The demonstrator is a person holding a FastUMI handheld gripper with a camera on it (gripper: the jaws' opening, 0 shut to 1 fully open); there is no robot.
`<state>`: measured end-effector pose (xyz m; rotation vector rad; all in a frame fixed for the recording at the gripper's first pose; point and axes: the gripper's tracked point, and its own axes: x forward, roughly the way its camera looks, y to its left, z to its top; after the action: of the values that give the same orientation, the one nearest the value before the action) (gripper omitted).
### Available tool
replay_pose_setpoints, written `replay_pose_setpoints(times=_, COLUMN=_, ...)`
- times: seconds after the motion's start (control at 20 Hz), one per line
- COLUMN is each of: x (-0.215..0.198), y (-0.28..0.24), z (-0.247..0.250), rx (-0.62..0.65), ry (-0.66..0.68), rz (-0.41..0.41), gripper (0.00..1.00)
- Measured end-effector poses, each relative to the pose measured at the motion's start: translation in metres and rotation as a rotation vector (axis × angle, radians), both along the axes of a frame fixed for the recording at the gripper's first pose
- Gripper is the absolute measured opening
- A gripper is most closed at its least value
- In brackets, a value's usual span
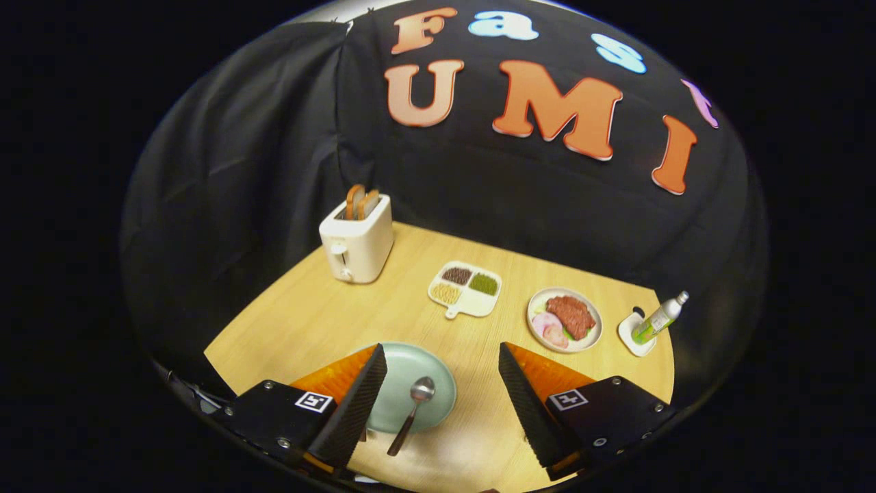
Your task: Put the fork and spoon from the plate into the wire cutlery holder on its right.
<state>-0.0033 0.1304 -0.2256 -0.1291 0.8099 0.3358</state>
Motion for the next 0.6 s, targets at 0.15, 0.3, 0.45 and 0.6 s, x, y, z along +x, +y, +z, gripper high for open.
replay_pose_setpoints(times=0.15, x=-0.023, y=0.013, z=-0.045, rx=-0.033, ry=0.211, rz=0.062, gripper=0.99)
replay_pose_setpoints(times=0.3, x=-0.05, y=0.014, z=-0.074, rx=-0.06, ry=0.392, rz=0.098, gripper=0.91)
replay_pose_setpoints(times=0.45, x=-0.059, y=0.019, z=-0.094, rx=-0.073, ry=0.506, rz=0.108, gripper=0.86)
replay_pose_setpoints(times=0.6, x=-0.061, y=0.024, z=-0.112, rx=-0.079, ry=0.576, rz=0.104, gripper=0.8)
